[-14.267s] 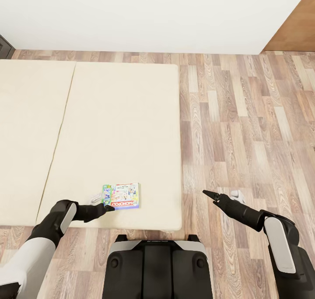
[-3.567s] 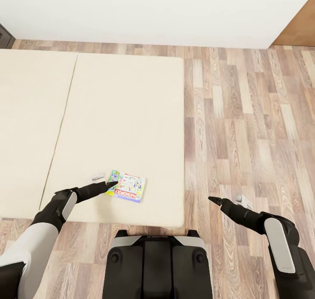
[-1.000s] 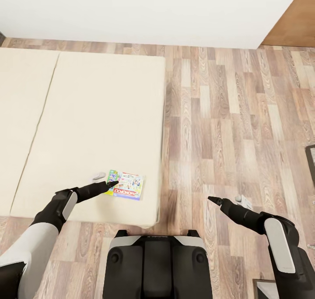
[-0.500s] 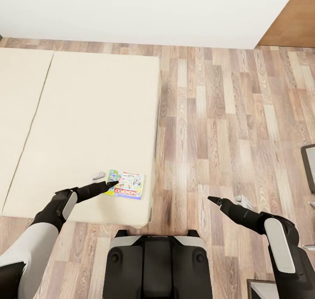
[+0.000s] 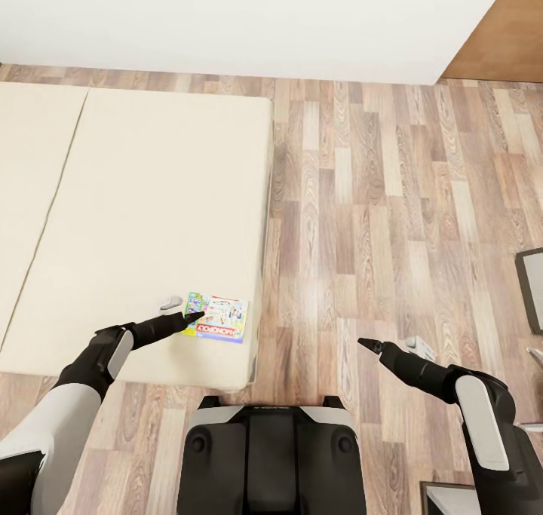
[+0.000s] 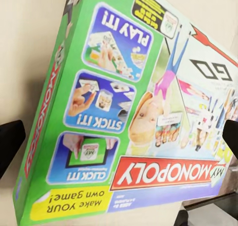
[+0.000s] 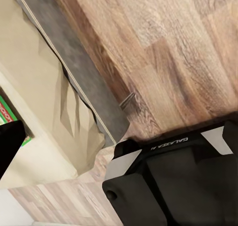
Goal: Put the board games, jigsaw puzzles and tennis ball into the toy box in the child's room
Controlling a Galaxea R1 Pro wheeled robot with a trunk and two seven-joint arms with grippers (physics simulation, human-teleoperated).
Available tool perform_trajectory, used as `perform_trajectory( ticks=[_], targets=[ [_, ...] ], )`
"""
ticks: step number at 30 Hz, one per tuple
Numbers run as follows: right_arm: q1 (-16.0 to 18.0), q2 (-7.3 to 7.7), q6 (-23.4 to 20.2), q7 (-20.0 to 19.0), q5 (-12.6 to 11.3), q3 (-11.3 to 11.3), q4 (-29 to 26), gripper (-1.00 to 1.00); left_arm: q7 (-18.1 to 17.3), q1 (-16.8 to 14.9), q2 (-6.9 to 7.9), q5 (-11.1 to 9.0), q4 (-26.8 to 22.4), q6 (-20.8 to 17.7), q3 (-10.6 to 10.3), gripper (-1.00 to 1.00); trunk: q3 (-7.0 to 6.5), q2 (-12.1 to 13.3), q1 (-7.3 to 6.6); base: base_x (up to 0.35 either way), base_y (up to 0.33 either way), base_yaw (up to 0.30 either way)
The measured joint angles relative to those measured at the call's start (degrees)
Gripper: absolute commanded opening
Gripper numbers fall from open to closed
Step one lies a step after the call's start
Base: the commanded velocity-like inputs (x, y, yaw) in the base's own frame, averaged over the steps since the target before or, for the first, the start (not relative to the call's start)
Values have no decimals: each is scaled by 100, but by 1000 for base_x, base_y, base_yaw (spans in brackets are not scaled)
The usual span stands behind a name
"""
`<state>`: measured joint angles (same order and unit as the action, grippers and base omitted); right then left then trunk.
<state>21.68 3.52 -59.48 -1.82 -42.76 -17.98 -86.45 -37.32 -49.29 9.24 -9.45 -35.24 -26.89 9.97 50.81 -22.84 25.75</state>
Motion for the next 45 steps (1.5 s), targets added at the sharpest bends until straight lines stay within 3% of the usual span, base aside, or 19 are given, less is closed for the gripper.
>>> perform_trajectory(
  ticks=[39, 45],
  targets=[
    [0, 0, 0, -40, -16, -4, -9, 100, -24, 9, 18, -1, 0, 9, -15, 100, -21, 0, 0, 0, 0, -25],
    [0, -33, 0, -37, -20, 25, -9, 100, -388, 22, 27, -8, -1, -5, -9, 100, -21, 0, 0, 0, 0, 0]
  ],
)
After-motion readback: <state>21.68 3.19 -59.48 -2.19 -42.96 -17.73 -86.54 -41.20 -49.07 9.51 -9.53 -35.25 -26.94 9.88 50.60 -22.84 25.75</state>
